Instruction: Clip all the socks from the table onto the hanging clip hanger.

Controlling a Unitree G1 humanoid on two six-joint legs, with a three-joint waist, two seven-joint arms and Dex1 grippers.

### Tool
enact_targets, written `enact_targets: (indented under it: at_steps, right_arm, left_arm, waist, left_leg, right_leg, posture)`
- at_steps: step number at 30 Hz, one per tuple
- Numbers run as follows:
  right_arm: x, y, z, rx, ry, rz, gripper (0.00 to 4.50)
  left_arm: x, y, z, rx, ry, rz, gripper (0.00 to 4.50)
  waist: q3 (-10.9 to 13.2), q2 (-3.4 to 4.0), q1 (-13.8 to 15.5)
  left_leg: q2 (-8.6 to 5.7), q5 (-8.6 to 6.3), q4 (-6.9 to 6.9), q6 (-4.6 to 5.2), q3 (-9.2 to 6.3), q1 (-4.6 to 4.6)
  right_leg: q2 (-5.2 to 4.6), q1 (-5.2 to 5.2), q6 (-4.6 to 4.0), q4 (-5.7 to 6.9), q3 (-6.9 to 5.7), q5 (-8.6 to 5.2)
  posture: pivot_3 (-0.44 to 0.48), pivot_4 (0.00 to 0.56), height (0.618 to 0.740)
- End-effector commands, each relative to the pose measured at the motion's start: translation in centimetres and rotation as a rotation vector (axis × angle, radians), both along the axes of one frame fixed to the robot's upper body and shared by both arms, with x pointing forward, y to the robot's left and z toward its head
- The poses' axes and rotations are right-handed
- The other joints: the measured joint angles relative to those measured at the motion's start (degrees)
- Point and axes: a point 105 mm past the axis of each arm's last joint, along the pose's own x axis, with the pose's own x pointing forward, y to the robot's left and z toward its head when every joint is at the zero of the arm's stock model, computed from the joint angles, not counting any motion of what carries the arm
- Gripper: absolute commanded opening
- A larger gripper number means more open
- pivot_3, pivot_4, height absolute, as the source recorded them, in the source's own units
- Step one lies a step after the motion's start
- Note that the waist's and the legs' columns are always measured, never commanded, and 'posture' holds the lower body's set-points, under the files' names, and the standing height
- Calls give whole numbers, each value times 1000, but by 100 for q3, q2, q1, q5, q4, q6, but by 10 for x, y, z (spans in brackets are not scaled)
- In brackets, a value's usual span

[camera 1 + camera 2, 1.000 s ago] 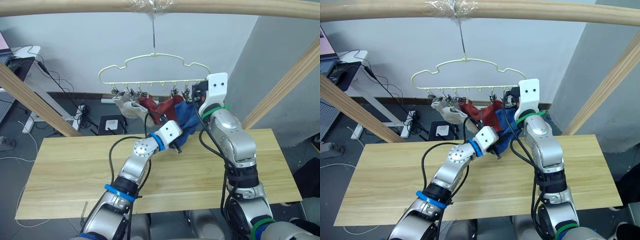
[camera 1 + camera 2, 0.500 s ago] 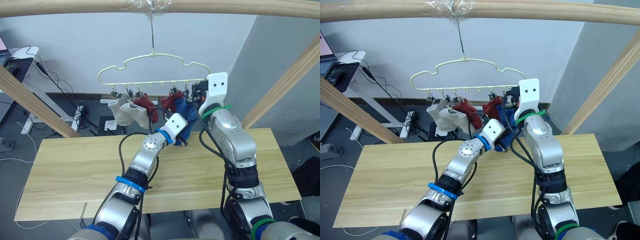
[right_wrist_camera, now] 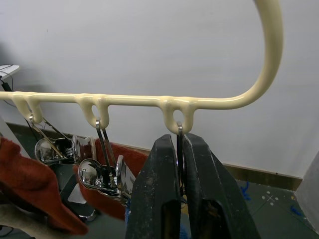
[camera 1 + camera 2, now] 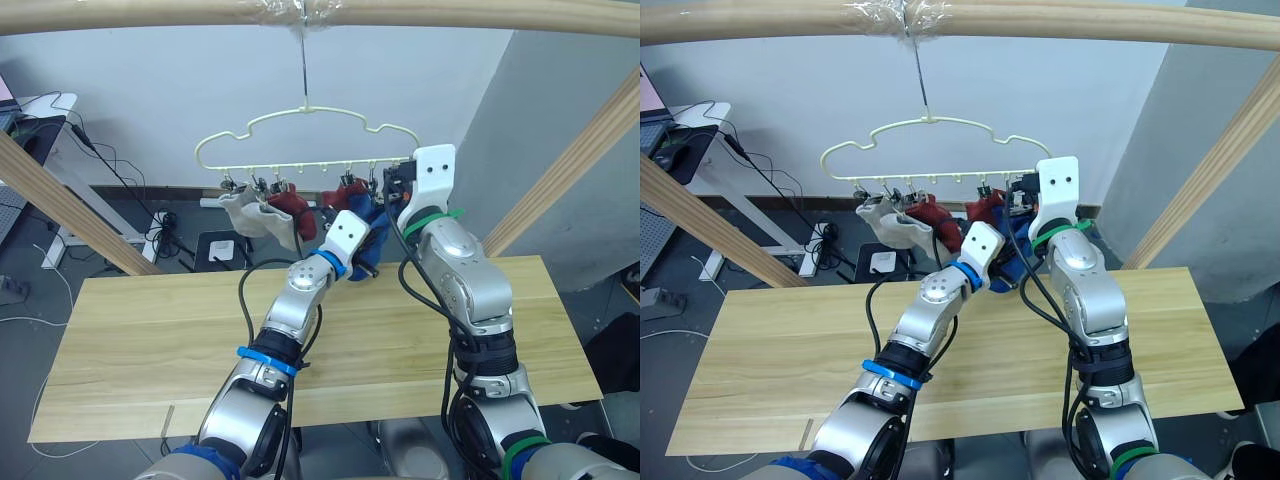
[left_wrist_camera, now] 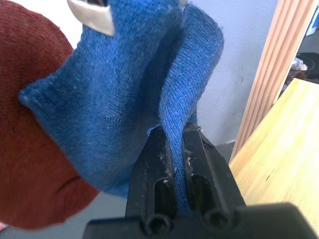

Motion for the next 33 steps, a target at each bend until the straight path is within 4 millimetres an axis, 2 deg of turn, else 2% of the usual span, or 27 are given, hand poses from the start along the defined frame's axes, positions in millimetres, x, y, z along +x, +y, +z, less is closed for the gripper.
enact_targets:
  at_steps: [1,6,17,25,28,33]
  right_arm:
    - [-4,-3,19,16,-72,-6,0]
    - [-3,-4,19,13,-72,-9,0]
    - [-1,-6,16,2,-59,-22,0]
    - [-1,-5,17,7,-58,-25,0]
    - [-1,-5,18,10,-63,-22,0]
    - [-1,-5,18,10,-65,-20,0]
  left_arm:
    - [-3,-2,11,-20,-40,-13,16]
    - [-3,0,11,-30,-34,-4,16]
    - [-3,-1,26,-130,-22,13,16]
    - [-4,-4,22,-136,14,22,16]
    - [-12,-10,12,-116,51,-17,16]
    - [-40,-28,0,-74,56,-177,16]
  waist:
    - [0,0,-1]
    - [0,0,-2]
    - [0,0,-2]
    - [0,0,-1]
    - [0,0,-1]
    - [0,0,-3]
  left_leg:
    - [0,0,0,0,0,0]
    - [0,0,0,0,0,0]
    - [0,0,0,0,0,0]
    - [0,0,0,0,0,0]
    - [0,0,0,-1,0,0]
    - [0,0,-1,-1,0,0]
  right_leg:
    - [0,0,0,0,0,0]
    - [0,0,0,0,0,0]
    - [0,0,0,0,0,0]
    - [0,0,0,1,0,0]
    - [0,0,0,0,0,0]
    - [0,0,0,1,1,0]
  posture:
    - [-173,234,740]
    - [-172,233,740]
    - [-169,229,740]
    - [-165,228,740]
    - [-165,228,740]
    - [-165,228,740]
